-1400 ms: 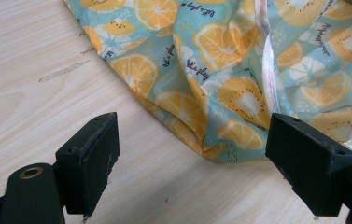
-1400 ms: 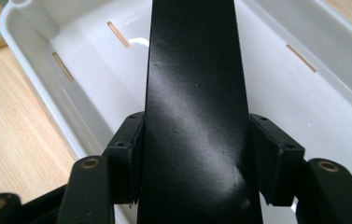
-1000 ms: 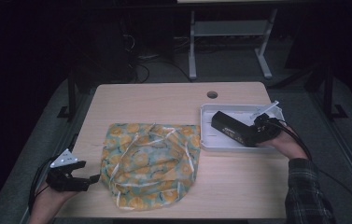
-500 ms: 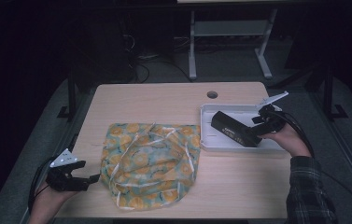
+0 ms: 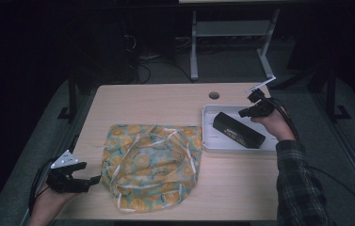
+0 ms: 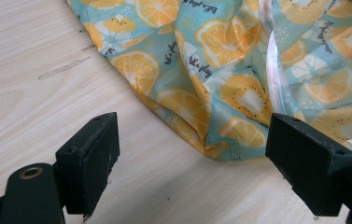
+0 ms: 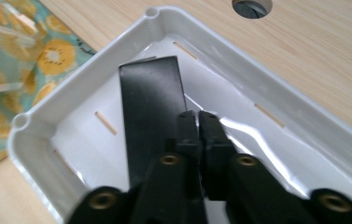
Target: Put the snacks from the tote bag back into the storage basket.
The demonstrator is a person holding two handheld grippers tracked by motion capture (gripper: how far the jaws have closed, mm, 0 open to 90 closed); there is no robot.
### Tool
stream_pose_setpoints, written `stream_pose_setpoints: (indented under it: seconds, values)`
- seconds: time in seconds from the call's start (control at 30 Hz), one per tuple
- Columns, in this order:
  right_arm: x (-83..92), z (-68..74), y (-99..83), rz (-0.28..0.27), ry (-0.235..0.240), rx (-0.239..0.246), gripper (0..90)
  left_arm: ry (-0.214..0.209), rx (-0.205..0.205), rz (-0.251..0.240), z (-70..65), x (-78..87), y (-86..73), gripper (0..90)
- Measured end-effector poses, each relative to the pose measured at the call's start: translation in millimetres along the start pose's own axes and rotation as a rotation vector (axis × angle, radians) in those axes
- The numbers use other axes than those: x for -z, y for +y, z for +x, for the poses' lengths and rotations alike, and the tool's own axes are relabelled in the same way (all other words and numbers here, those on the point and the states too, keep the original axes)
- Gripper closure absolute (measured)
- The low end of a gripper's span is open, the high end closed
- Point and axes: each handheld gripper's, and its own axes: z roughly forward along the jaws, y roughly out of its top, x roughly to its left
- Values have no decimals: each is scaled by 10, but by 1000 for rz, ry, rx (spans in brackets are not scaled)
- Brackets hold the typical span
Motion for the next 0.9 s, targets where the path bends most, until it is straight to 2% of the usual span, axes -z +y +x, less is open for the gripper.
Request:
stream_pose_setpoints:
  seconds: [0.03, 0.07, 0.2, 0.4, 0.57, 0.83, 0.9]
  values:
    - [-51, -6, 28, -1, 2, 3, 894, 0, -1, 0, 0, -2, 0, 170]
    - [-144, -23, 73, 29, -1, 5, 895, -3, -3, -3, -4, -7, 1, 170]
    - [-293, -50, 128, 55, -5, 8, 895, -4, 4, -3, -8, -2, -3, 170]
    - [-454, -56, 104, 100, -7, 11, 895, -7, 4, -4, -4, -2, -8, 170]
    - [-482, -32, 25, 119, 31, 35, 895, -11, 6, 0, -8, -7, -3, 170]
    - [-465, 93, -29, 172, 62, 91, 895, -13, -7, 0, -22, -4, 10, 170]
    - [-449, 116, -51, 167, 68, 104, 895, -14, -2, -4, -26, -6, 11, 169]
